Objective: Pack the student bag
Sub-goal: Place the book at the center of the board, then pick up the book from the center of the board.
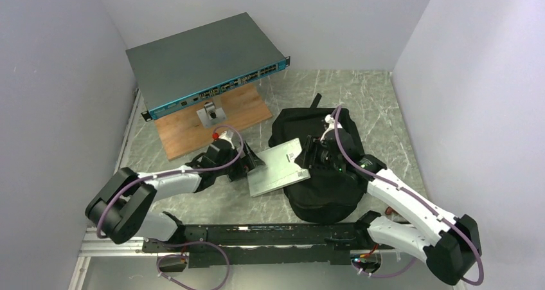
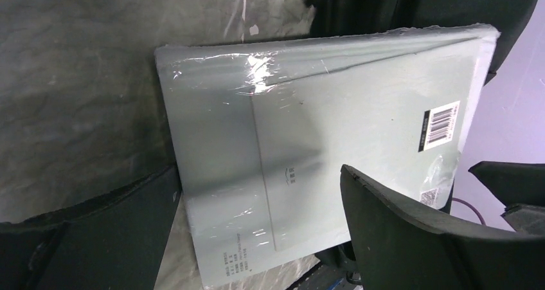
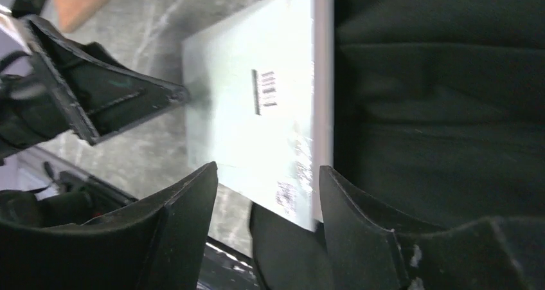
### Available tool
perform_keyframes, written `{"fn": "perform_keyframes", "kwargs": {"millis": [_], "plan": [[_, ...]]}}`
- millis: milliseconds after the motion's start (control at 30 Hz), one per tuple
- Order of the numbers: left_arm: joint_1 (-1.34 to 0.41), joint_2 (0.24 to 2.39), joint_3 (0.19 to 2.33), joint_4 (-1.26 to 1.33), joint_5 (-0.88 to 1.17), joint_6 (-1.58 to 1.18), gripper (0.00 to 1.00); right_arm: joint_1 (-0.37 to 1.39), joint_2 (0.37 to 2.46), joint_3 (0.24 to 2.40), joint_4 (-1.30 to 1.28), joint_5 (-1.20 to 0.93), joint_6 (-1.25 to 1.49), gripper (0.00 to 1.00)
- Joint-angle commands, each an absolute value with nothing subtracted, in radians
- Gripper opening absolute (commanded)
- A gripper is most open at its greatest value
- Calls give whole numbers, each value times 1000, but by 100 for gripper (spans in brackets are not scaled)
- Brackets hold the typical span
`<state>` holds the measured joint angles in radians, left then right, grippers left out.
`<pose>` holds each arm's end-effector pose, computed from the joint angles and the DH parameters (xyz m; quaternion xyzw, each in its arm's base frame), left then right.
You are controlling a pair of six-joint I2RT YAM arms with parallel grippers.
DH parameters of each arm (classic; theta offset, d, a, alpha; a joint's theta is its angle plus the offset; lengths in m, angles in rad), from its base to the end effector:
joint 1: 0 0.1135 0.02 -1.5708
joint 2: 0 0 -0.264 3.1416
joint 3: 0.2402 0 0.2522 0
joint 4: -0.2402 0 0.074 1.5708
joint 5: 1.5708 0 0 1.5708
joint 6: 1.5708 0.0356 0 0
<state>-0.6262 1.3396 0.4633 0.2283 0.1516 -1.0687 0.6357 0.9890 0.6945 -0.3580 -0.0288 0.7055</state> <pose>0.1990 -0.1505 0.1547 -0.1630 0.8785 -0.3776 0.2430 0.1714 0.1278 0.2538 0.0249 0.8960 0.2855 0.3392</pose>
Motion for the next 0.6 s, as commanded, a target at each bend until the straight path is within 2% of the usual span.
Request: {"fn": "perform_keyframes", "kwargs": {"millis": [0, 100, 133, 200, 300, 333, 367, 467, 567], "plan": [[-651, 1397, 517, 330, 163, -1097, 97, 578, 932, 750, -575, 12, 574, 65], [-655, 1427, 530, 335, 164, -1091, 97, 501, 896, 745, -606, -90, 549, 90], [-656, 1439, 538, 330, 168, -1085, 98, 463, 889, 735, -597, -152, 542, 95], [-655, 1458, 545, 329, 176, -1081, 98, 382, 895, 715, -557, -311, 524, 99], [-657, 1465, 539, 337, 173, -1081, 98, 251, 988, 702, -507, -594, 486, 99], [-657, 1464, 538, 334, 169, -1077, 98, 224, 1033, 700, -483, -710, 477, 97], [-658, 1461, 538, 331, 165, -1070, 98, 207, 1078, 699, -456, -809, 475, 90], [-658, 1457, 540, 326, 158, -1047, 98, 201, 1173, 694, -365, -925, 509, 74], [-658, 1457, 544, 329, 160, -1022, 98, 199, 1245, 698, -307, -965, 533, 68]]}}
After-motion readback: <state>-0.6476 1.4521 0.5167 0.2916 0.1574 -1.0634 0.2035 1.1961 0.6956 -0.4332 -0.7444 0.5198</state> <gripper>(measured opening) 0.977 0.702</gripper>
